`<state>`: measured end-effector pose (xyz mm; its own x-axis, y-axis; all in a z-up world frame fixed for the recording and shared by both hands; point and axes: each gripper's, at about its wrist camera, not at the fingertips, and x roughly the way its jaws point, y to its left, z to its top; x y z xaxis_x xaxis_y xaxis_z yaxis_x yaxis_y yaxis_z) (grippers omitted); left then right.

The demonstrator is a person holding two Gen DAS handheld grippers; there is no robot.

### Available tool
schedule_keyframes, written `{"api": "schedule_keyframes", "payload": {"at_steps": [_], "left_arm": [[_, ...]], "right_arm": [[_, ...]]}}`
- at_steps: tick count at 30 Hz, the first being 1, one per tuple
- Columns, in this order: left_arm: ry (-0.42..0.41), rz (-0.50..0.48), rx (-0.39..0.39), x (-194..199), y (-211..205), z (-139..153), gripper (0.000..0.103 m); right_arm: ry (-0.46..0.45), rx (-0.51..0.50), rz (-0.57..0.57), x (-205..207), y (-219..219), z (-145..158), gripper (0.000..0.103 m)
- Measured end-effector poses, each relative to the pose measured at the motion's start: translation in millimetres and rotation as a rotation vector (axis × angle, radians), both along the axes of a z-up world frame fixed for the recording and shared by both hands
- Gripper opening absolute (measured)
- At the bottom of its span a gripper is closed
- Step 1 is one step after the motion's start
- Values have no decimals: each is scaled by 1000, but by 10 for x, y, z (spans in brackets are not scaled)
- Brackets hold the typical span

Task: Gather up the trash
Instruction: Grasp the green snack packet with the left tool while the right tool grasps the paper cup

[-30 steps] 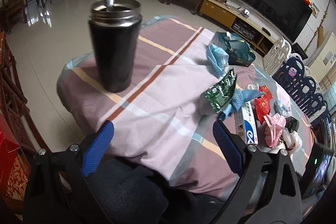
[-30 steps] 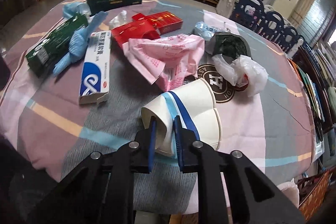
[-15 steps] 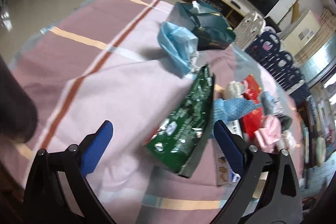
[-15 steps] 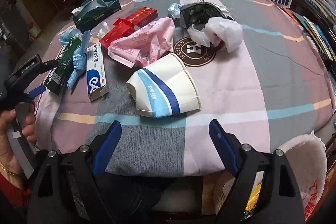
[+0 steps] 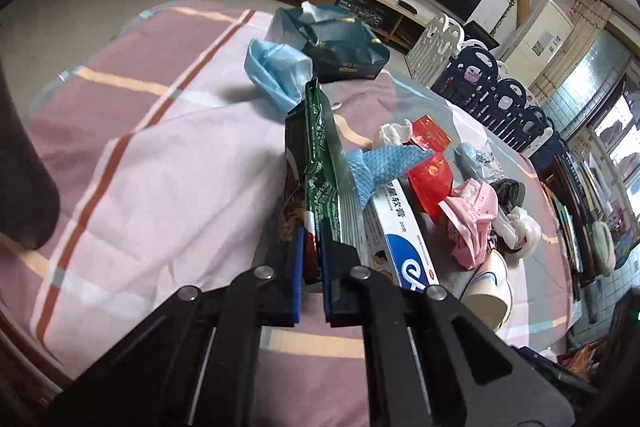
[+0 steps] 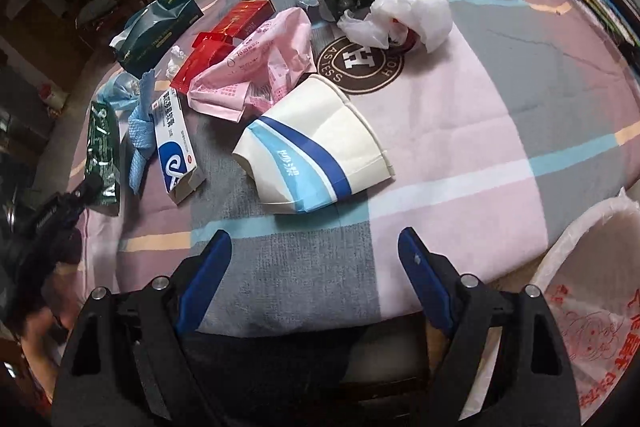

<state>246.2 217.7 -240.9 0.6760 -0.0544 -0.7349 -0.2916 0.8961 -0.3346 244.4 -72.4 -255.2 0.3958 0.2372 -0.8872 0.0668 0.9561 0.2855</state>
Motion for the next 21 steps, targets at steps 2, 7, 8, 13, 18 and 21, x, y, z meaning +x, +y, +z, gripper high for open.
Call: {"api": "schedule_keyframes", "payload": {"at_steps": [2,7,8,13,18,21], "left_arm": [[-30,4,2,-103,-2,74,9],[-28,38,-20,-303,48,99,9],[-26,39,-16,-321,50,96,9],[-8,17,14,-269,-22,59,9],[4,28,-13,-263,31,12,9],[13,36,-27,-255,55,-17,9]], "right_arm": [[42,65,-57,89,-11,-51,84],[-36,-30,-181,217,26,77,84],[-55,-80,-157,265,108,102,84],[-107,-228,-50,399,456,112,78],[-164,-392,91,406,789,36,28],[-185,-386,152,350,865,52,28]]}}
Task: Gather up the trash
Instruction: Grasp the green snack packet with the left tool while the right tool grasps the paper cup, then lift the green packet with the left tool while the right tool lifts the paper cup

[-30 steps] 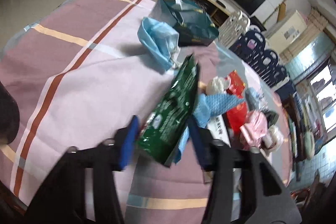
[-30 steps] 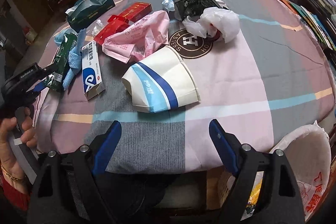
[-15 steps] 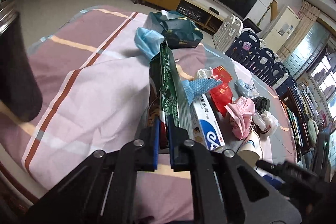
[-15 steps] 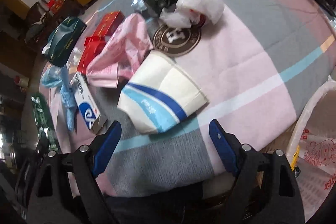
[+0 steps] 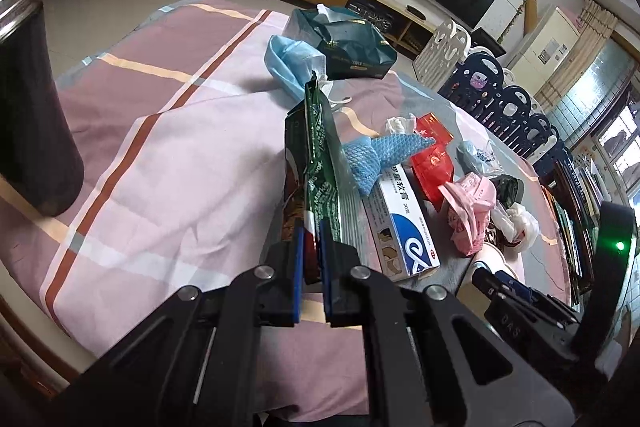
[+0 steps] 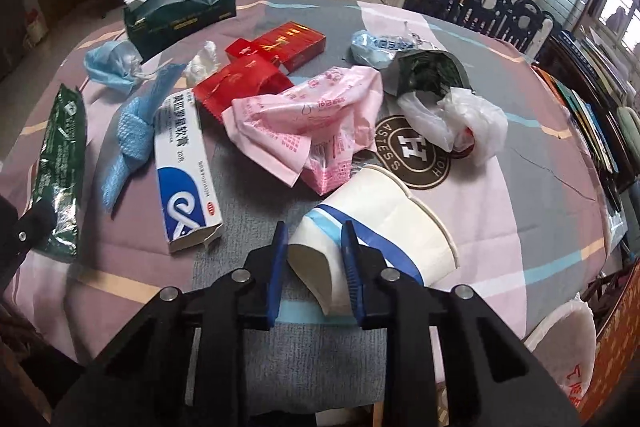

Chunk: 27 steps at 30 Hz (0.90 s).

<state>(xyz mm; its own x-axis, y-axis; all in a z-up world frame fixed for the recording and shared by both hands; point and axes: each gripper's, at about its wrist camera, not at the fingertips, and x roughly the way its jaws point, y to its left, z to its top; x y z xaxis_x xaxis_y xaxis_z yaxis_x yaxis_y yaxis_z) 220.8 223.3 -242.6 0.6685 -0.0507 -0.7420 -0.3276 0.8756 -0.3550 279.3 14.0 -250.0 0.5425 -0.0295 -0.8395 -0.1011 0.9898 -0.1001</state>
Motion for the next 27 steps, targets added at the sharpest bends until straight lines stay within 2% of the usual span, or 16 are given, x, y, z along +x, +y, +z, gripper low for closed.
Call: {"api": "schedule_keyframes", "payload": {"at_steps": [2,4,6,8,9,12,15,16,17,19,22,27], "left_arm": [[1,-2,-1,2,-2,-9,9],[1,-4,-2,-2,-5,-15,9],[3,-2,-5,-4,-6,-19,9],[8,-2,-11,2,-3,-31,9],[10,-2,-14,3,-4,-35,9],[13,-2,-17,8,4,-44,9],[15,-1,-20,10,11,-51,9],[15,-1,-20,10,11,-51,9],[16,-2,-20,11,11,-52,9],[17,-4,-19,13,9,-55,9],[20,-7,-17,15,5,-61,9],[24,-7,-18,17,4,-66,9]], "right_arm": [[-26,-13,58,-77,55,44,27],[-64,-41,202,-208,152,90,20],[-94,-149,355,-379,259,83,12],[-90,-201,454,-487,287,51,11],[-78,-206,467,-502,252,37,11],[-45,-177,417,-455,78,21,11],[-1,-77,325,-387,-154,37,16],[16,-38,291,-376,-225,42,32],[26,-4,253,-364,-286,50,57],[15,69,189,-396,-387,83,75],[49,152,98,-402,-510,89,78],[144,271,-116,-355,-748,-15,80]]}}
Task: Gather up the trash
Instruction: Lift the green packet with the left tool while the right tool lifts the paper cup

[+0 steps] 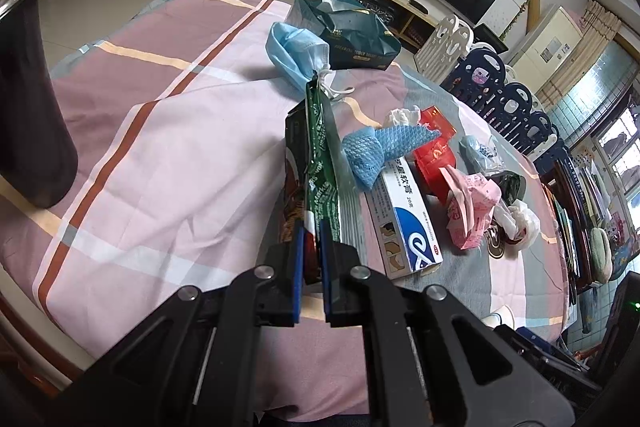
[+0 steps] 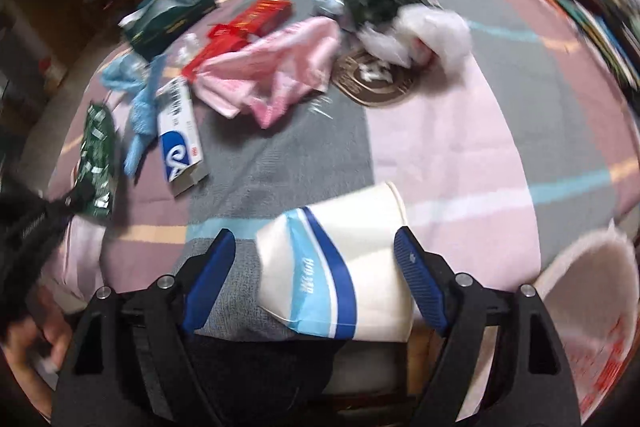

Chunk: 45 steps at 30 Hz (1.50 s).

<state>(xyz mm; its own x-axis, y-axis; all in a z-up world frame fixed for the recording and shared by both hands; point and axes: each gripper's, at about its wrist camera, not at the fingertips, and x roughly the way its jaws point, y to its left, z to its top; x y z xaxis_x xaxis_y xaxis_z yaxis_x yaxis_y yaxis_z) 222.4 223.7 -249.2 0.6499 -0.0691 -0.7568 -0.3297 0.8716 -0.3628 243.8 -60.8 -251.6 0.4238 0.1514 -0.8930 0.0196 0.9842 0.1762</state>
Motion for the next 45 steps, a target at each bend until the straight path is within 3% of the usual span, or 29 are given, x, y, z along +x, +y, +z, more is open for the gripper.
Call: {"api": "schedule_keyframes", "payload": {"at_steps": [3,9,16,24,26,28,32,40,45], "left_arm": [[1,-1,-1,4,3,-5,9],[2,-3,0,4,-1,-11,9],[6,-5,0,3,-7,-23,9],[11,-5,1,-12,-24,-35,9],[10,-6,2,-6,-23,-29,9],[9,-8,5,-5,-31,-21,9],[2,-6,9,-11,-30,-5,9],[-109,19,104,-115,-78,236,6],[-154,23,102,-144,-63,311,6]], "right_arm": [[13,26,-65,-23,-78,17,80],[-71,-79,-38,-117,-128,231,83],[44,-11,67,-40,-176,-11,93],[52,-62,137,-84,77,-220,94],[42,-60,137,-98,82,-228,91],[36,-80,143,-103,94,-225,81],[11,-91,151,-111,116,-195,80],[-16,-77,130,-106,115,-81,80],[-56,-86,123,-124,116,7,80]]}}
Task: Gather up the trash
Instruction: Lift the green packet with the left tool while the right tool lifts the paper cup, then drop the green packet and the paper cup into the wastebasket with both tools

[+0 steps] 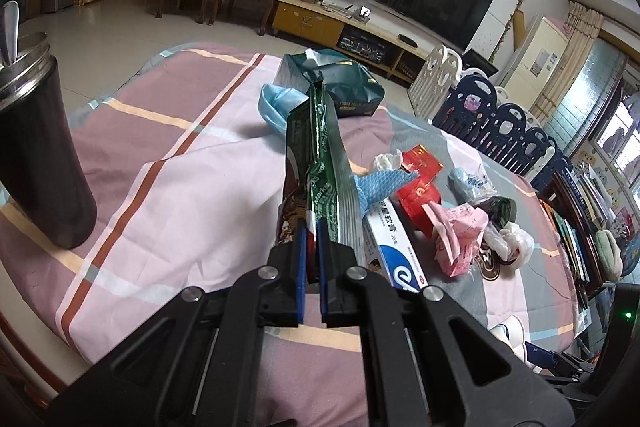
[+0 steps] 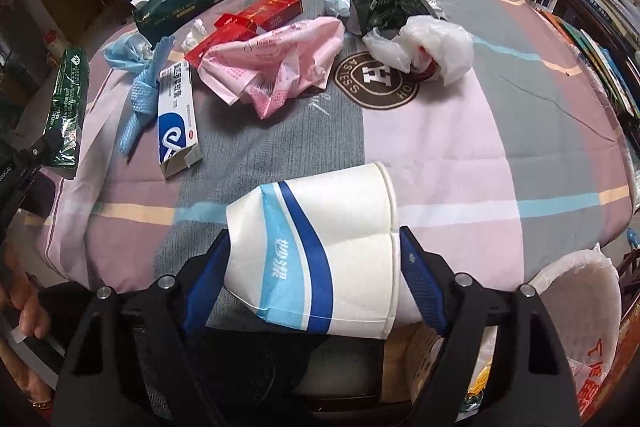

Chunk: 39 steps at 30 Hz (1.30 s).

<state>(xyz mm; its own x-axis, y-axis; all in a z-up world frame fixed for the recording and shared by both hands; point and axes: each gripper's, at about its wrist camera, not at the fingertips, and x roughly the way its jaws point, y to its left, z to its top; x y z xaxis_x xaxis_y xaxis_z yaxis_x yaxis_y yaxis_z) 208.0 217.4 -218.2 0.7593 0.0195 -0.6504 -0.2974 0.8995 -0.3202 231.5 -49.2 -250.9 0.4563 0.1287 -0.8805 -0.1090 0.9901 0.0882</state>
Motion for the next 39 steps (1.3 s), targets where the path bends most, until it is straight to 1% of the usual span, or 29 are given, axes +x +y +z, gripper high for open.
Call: {"api": "schedule_keyframes", "payload": {"at_steps": [5,8,10,12,14,17,18,21,23,24,26,27,28,29,31,33,34,37,39], "left_arm": [[-24,1,-23,-19,35,26,6],[-54,-19,-71,-61,60,85,6],[-69,-41,-87,-88,33,152,6],[-98,-77,-99,-129,-48,244,6],[-124,-139,-116,-175,-211,333,6],[-138,-246,-138,-272,-535,429,6],[-134,-294,-158,-322,-678,455,6],[-110,-405,-192,-434,-1057,486,6],[-74,-506,-177,-520,-1443,502,6],[-63,-539,-170,-545,-1573,499,6],[-33,-634,-164,-614,-1955,478,6],[-15,-691,-173,-650,-2166,455,6],[-2,-722,-179,-677,-2268,430,6],[23,-773,-184,-716,-2456,390,6],[59,-842,-168,-775,-2702,311,6],[87,-916,-138,-835,-2915,243,6],[102,-957,-127,-862,-3022,210,6],[143,-1032,-113,-903,-3218,121,6],[175,-1067,-102,-920,-3326,33,6]], "right_arm": [[-50,16,0,-21,-27,155,80],[-80,44,-3,-57,-125,332,80],[-117,64,-8,-130,-263,505,80],[-151,62,-18,-223,-431,661,80],[-187,50,-42,-356,-704,824,80],[-216,15,-87,-576,-1156,965,80],[-215,0,-98,-638,-1286,975,80],[-179,-50,-134,-864,-1698,879,80],[-134,-59,-149,-1004,-1924,734,80],[-107,-70,-161,-1079,-2035,632,80],[-50,-99,-182,-1193,-2181,423,80],[-16,-98,-185,-1223,-2215,312,80],[31,-88,-186,-1255,-2268,197,81],[80,-77,-193,-1273,-2317,78,81],[116,-62,-231,-1303,-2409,-35,81],[114,-17,-275,-1334,-2513,-40,83],[107,19,-303,-1343,-2595,-21,86],[60,95,-405,-1381,-2826,95,88],[30,135,-462,-1400,-2969,190,88]]}}
